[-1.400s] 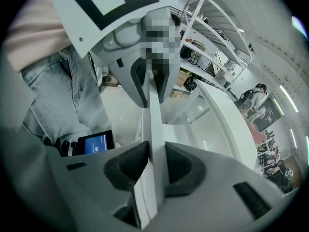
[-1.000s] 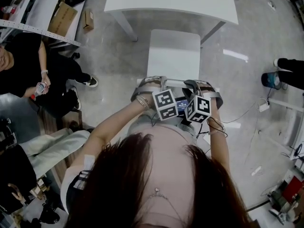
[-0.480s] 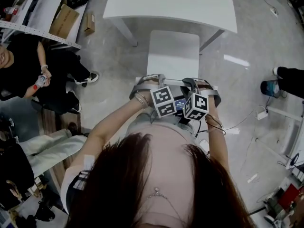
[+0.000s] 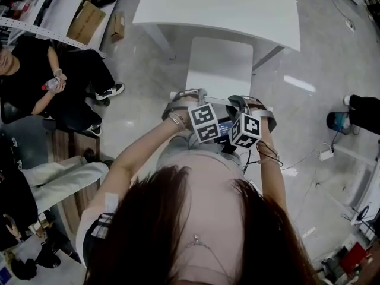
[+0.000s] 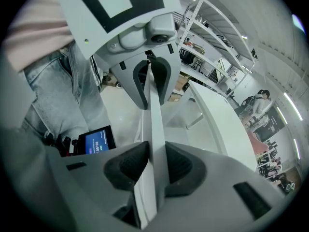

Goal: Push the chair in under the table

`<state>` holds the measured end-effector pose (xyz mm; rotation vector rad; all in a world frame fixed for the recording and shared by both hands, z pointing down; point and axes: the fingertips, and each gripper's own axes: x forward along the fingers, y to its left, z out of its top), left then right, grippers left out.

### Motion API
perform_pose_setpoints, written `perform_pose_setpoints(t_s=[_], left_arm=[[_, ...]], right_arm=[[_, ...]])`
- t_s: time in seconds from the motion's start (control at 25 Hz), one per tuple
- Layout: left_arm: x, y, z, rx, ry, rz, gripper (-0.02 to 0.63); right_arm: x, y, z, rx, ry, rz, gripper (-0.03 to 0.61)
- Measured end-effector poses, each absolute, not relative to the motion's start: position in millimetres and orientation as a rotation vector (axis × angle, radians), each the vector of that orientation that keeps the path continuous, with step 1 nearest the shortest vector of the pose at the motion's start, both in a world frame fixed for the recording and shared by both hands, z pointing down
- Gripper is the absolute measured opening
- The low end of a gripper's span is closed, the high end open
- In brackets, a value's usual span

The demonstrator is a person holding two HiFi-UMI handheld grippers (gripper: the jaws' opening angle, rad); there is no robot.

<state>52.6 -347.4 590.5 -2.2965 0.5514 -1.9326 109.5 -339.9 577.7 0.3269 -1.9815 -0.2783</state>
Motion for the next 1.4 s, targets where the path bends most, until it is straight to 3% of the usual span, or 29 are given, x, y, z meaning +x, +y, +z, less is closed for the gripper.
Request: perform_pose_setpoints(t_s=[1.4], left_arm=[[48.4,-446.9,592.0,-2.292,0.588,-1.929,0.135]], right_arm=[[104.2,-438.1,579.5,0.305,-2.013,-0.292,0.11]])
